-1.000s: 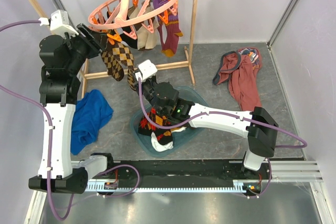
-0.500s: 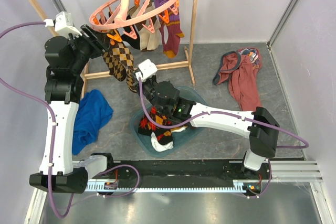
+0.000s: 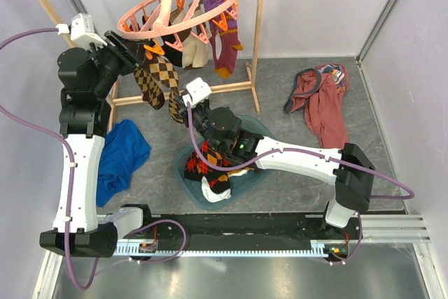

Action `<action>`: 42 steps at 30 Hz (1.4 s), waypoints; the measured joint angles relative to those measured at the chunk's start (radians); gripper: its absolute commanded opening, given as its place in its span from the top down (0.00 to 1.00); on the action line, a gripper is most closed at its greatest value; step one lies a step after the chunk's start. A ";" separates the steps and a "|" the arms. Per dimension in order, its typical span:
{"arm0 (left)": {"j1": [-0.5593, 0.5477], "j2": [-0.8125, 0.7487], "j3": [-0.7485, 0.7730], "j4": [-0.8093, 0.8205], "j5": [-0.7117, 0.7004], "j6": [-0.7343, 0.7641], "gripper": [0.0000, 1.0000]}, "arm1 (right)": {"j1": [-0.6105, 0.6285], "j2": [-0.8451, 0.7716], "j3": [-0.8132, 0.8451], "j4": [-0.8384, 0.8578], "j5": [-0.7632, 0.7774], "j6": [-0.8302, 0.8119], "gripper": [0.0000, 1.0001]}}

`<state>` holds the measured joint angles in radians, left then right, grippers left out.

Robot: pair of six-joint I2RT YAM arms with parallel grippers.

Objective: Remove the socks clipped to the hanger

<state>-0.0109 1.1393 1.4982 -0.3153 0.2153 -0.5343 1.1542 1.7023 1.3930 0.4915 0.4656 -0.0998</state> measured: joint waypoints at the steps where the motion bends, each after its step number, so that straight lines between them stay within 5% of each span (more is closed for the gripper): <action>1: 0.000 0.000 0.000 0.000 0.000 -0.002 0.50 | 0.000 -0.001 0.000 0.000 -0.001 0.001 1.00; 5: 0.003 0.003 0.000 0.001 -0.003 -0.010 0.58 | -0.001 -0.002 0.000 -0.001 -0.002 0.003 1.00; 14: 0.005 0.013 0.000 0.010 -0.002 -0.029 0.98 | -0.006 -0.003 -0.002 -0.006 -0.005 0.022 1.00; 30: 0.005 -0.002 -0.032 0.033 0.006 -0.027 0.97 | -0.007 -0.164 -0.163 -0.200 -0.028 0.181 0.94; 33: 0.005 -0.003 -0.040 0.038 0.023 -0.027 0.91 | -0.007 -0.224 -0.271 -0.222 -0.043 0.236 0.91; 37: 0.005 -0.005 -0.047 0.042 0.054 -0.022 0.68 | -0.007 -0.245 -0.372 -0.276 -0.051 0.312 0.82; 42: 0.005 -0.027 -0.082 0.060 0.082 0.013 0.51 | -0.007 -0.283 -0.507 -0.325 -0.077 0.420 0.79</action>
<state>-0.0059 1.1122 1.4166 -0.2558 0.2974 -0.5217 1.1469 1.4197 0.8860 0.1669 0.3885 0.3202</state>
